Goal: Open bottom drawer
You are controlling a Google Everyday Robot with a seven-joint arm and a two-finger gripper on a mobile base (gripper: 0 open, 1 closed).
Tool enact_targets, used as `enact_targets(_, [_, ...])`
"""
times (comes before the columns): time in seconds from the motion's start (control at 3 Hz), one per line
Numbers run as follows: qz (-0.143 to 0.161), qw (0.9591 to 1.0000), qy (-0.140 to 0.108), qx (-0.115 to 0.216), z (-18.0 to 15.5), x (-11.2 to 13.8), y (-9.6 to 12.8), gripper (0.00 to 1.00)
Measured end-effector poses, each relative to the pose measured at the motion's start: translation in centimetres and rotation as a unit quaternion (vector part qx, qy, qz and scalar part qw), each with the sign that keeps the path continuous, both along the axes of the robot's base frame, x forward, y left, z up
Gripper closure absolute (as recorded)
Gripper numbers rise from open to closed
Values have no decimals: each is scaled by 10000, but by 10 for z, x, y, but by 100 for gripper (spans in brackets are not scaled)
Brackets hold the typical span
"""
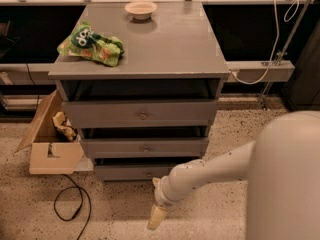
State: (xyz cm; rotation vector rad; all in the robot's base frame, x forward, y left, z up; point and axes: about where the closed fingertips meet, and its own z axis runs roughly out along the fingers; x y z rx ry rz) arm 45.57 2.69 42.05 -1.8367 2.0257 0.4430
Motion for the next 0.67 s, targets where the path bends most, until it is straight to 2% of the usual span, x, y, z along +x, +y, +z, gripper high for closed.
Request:
enact_targets(0.33, [36, 9995, -152, -271, -64, 29, -21, 0])
enact_targets(0.67, [250, 9992, -177, -252, -125, 50, -27, 0])
